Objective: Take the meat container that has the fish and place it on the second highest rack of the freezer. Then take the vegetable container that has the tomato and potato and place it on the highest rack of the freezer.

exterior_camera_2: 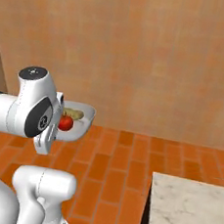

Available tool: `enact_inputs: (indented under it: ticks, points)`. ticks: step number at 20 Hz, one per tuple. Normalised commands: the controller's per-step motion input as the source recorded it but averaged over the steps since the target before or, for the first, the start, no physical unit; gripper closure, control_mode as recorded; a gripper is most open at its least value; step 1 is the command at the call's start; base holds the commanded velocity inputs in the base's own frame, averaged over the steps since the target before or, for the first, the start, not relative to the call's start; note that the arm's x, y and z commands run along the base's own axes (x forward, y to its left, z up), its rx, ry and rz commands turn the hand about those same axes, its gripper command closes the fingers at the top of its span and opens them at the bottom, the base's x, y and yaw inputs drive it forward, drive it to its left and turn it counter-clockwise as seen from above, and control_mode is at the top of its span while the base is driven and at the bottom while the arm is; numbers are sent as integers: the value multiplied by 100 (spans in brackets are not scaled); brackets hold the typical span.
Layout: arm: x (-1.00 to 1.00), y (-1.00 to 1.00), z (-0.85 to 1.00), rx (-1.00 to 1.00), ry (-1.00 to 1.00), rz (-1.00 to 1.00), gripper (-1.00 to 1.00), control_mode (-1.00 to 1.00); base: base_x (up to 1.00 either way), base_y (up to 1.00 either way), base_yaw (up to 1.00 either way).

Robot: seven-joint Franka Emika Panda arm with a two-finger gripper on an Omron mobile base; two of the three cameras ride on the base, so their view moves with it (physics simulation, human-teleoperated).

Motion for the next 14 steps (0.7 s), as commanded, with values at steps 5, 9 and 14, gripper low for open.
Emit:
enact_inputs:
  ticks: [5,9,14]
  points:
    - [0,0,0,0,0,0,100,100,14,-1,91]
    - [0,0,0,0,0,0,100,100,0,0,100]
    - [0,0,0,0,0,0,100,100,-3,0,100]
